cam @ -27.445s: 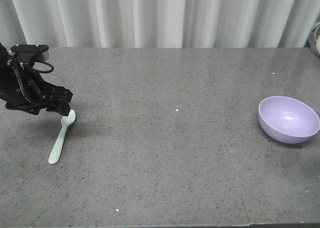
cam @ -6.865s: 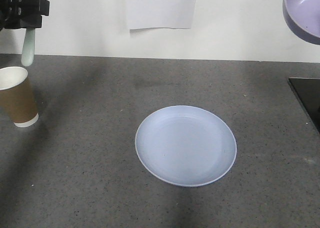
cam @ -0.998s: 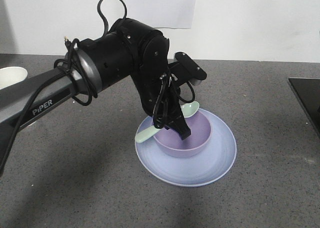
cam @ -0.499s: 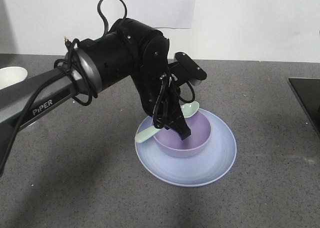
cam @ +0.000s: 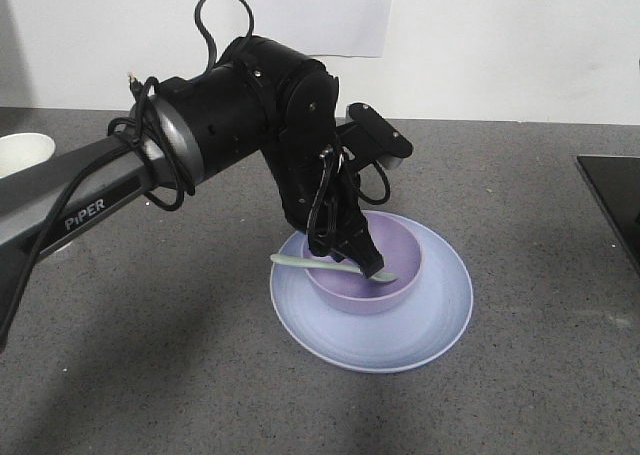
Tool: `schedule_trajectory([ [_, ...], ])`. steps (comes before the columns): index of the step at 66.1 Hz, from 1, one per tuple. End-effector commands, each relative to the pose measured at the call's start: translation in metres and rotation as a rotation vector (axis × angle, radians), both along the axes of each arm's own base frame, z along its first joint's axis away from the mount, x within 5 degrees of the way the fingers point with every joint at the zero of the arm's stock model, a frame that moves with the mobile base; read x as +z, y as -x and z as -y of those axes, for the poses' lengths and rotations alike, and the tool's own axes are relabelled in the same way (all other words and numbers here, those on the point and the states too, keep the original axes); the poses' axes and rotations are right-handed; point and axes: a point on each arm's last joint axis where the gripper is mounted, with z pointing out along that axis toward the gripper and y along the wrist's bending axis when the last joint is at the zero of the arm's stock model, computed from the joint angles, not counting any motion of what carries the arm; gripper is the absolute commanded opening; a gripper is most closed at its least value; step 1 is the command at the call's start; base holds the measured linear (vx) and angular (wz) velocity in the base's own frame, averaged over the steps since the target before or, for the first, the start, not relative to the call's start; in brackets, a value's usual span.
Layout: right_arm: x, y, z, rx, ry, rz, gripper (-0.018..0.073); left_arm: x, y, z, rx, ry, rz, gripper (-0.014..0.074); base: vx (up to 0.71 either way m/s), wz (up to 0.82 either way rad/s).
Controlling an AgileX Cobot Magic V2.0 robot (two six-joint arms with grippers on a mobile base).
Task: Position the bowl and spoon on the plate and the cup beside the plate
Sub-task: 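Move the left gripper over the bowl and lower the spoon into it, then open the left gripper and raise it away from the bowl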
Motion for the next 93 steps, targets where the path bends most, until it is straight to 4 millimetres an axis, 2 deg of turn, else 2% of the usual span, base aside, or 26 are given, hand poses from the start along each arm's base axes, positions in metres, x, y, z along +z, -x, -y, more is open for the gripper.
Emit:
schedule_trajectory([
  [1, 0.014, 0.002, 0.002, -0.003, -0.02, 0.106, 0.0345, 0.045, 0.011, -0.007, 0.009, 0.091, 0.098, 0.0259, 0.0, 0.0],
  [6, 0.014, 0.002, 0.002, -0.004, -0.021, 0.108, 0.0345, 0.057, 0.013, -0.008, 0.009, 0.13, 0.143, 0.0258, 0.0, 0.0],
  [14, 0.015, 0.001, 0.001, -0.006, -0.028, 0.12, 0.0345, 0.09, 0.017, -0.014, 0.01, 0.195, 0.238, 0.0258, 0.0, 0.0],
  [19, 0.016, 0.001, 0.001, -0.006, -0.031, 0.127, 0.0345, 0.117, 0.022, -0.021, 0.022, 0.231, 0.314, 0.0258, 0.0, 0.0],
  [28, 0.017, 0.0, 0.002, -0.01, -0.027, 0.144, 0.0346, 0.164, 0.031, -0.046, 0.157, 0.257, 0.484, 0.0258, 0.0, 0.0],
  [41, 0.021, -0.002, 0.003, -0.027, -0.04, 0.193, 0.0343, 0.217, 0.045, -0.099, 0.382, 0.149, 0.793, 0.0258, 0.0, 0.0],
  [46, 0.024, -0.003, 0.002, -0.03, -0.061, 0.214, 0.0305, 0.237, 0.055, -0.121, 0.455, 0.129, 0.904, 0.0258, 0.0, 0.0],
  [54, 0.03, -0.006, 0.002, -0.047, -0.114, 0.281, 0.0134, 0.265, 0.064, -0.167, 0.573, 0.163, 1.012, 0.0258, 0.0, 0.0],
  [57, 0.032, -0.006, 0.002, -0.053, -0.124, 0.303, 0.0031, 0.272, 0.066, -0.192, 0.657, 0.175, 1.03, 0.0258, 0.0, 0.0],
  [59, 0.033, -0.006, 0.002, -0.052, -0.126, 0.312, -0.0019, 0.274, 0.066, -0.204, 0.696, 0.177, 1.034, 0.0258, 0.0, 0.0],
  [63, 0.034, -0.007, 0.002, -0.051, -0.128, 0.324, -0.0014, 0.278, 0.067, -0.232, 0.78, 0.199, 1.03, 0.0258, 0.0, 0.0],
  [73, 0.035, -0.007, 0.002, -0.05, -0.13, 0.328, -0.001, 0.275, 0.058, -0.277, 0.886, 0.289, 0.985, 0.0258, 0.0, 0.0],
  [79, 0.034, -0.007, 0.002, -0.05, -0.129, 0.327, -0.001, 0.258, 0.045, -0.303, 0.983, 0.298, 0.935, 0.0258, 0.0, 0.0],
  [84, 0.034, -0.007, 0.002, -0.051, -0.128, 0.321, -0.001, 0.234, 0.029, -0.324, 1.058, 0.299, 0.852, 0.0266, 0.0, 0.0],
  [93, 0.033, -0.006, 0.002, -0.052, -0.126, 0.314, -0.001, 0.186, 0.001, -0.343, 1.105, 0.299, 0.669, 0.0335, 0.0, 0.0],
])
